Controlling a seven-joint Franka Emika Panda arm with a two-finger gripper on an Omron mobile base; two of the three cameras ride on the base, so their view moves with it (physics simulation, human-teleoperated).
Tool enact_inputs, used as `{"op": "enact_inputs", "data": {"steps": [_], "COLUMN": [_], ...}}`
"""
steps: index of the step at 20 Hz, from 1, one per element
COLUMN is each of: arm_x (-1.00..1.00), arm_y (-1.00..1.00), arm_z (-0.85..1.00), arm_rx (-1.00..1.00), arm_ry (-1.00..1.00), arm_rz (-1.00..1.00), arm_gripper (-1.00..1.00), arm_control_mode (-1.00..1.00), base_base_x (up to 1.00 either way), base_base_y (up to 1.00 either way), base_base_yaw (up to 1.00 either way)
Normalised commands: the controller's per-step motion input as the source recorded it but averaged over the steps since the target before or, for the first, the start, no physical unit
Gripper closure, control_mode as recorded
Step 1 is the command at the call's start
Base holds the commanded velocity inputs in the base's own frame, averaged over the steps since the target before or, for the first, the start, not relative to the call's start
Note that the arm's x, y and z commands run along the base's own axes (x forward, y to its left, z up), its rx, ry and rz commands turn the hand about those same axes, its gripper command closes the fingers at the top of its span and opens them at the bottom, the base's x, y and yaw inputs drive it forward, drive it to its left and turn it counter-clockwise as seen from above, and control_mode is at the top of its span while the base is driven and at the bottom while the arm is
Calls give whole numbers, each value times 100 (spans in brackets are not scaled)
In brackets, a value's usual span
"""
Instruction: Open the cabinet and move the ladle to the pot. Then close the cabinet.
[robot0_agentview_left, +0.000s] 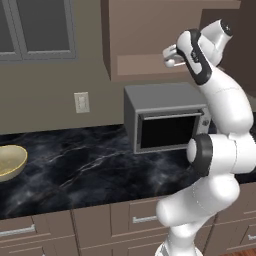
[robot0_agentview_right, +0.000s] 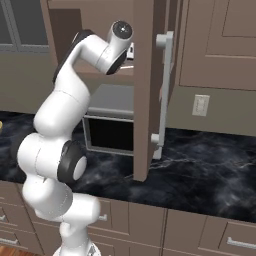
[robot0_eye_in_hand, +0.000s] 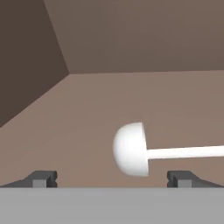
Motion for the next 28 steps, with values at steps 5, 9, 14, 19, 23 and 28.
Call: {"op": "enact_inputs", "data": {"steps": [5, 9, 14, 19, 23, 28], "arm_x": [28, 36, 27, 2, 0, 3], "arm_y": [0, 0, -6, -1, 0, 5], "arm_z": [-14, -3, -2, -10, -23, -27], "arm_rx": [-1, 0, 0, 0, 0, 0], "arm_ry": [0, 0, 0, 2, 10, 11], "arm_rz": [0, 0, 0, 0, 0, 0], "arm_gripper": [-100, -100, -100, -100, -100, 100], "arm_control_mode": [-100, -100, -100, -100, -100, -100], "base_base_x": [0, 0, 0, 0, 0, 0], "base_base_y": [0, 0, 0, 0, 0, 0], "base_base_yaw": [0, 0, 0, 0, 0, 0]}}
